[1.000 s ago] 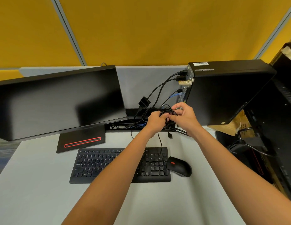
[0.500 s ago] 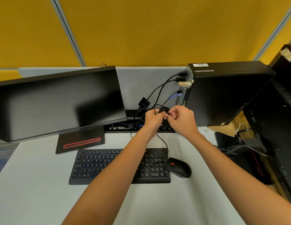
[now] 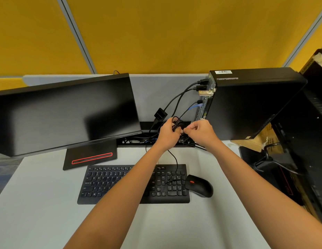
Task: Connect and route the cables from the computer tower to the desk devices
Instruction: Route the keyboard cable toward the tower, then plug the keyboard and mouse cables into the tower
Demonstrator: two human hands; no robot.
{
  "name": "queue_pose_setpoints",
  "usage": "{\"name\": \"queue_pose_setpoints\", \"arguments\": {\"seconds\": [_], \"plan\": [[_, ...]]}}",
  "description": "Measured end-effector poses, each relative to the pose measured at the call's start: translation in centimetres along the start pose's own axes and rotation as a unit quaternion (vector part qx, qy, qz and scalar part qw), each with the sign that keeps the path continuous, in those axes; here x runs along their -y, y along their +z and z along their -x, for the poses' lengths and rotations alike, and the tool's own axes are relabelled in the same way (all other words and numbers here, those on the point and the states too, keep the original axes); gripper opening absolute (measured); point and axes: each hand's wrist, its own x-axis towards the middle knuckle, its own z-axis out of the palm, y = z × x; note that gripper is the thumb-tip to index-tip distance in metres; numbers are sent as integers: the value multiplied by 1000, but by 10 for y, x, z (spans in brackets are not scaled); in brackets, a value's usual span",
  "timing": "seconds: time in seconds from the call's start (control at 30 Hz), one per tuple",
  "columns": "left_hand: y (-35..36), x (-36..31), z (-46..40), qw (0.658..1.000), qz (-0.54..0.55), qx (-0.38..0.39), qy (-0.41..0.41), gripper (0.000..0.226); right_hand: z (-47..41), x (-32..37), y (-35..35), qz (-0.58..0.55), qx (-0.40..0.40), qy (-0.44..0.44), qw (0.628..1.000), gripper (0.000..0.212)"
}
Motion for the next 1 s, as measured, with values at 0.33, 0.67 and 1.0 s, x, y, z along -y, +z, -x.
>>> {"name": "queue_pose_setpoints", "arguments": {"seconds": [0.33, 0.67, 1.0], "plan": [[-30, 37, -9, 911, -377, -72, 151, 29, -6, 8, -23, -56, 46, -61, 995, 20], [-29, 27, -28, 998, -10, -52, -29, 28, -31, -21, -14, 157, -100, -42, 982, 19], [-20, 62, -45, 974, -223, -29, 23, 35, -40, -41, 14, 130, 145, -91, 977, 37]]}}
